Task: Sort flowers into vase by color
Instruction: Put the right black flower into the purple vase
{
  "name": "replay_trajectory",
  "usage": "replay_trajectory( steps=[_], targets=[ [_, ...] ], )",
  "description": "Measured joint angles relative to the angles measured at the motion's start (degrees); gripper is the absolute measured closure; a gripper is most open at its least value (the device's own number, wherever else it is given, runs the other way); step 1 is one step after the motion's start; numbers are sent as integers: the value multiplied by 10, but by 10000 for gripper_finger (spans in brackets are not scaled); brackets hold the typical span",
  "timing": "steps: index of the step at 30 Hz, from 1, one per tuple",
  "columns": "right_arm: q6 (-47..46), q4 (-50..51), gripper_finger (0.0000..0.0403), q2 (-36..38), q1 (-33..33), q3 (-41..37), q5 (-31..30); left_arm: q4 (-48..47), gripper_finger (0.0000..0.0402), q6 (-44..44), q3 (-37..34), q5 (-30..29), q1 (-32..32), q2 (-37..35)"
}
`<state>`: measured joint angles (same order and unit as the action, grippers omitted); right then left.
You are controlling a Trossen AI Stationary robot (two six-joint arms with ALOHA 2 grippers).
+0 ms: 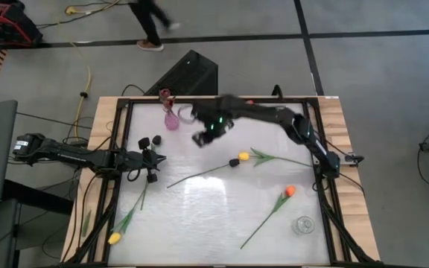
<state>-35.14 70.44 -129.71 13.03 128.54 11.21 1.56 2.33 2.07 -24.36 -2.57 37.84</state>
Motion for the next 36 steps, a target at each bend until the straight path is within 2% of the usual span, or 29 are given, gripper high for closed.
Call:
replay_trajectory(
  steps=[4, 7, 9, 14, 16, 21, 28, 33, 36],
  targets=[
    [63, -9, 200, 0, -68, -26, -14, 0, 391, 0, 0, 0, 0, 0],
    [128, -21, 200, 0, -109, -38, -59, 0, 391, 0, 0, 0, 0, 0],
    [200, -38, 200, 1, -134, -51, -108, 0, 391, 0, 0, 0, 0, 0],
    [452, -134, 200, -1, -179, -96, -166, 0, 391, 0, 0, 0, 0, 0],
    [496, -187, 200, 0, -191, -116, -192, 0, 391, 0, 0, 0, 0, 0],
    [446, -224, 200, 0, -177, -154, -163, 0, 391, 0, 0, 0, 0, 0],
    [393, -202, 200, -5, -140, -165, -151, 0, 391, 0, 0, 0, 0, 0],
    [395, -184, 200, -28, -129, -166, -100, 0, 391, 0, 0, 0, 0, 0],
    [396, -186, 200, -48, -130, -168, -106, 0, 391, 0, 0, 0, 0, 0]
  ],
)
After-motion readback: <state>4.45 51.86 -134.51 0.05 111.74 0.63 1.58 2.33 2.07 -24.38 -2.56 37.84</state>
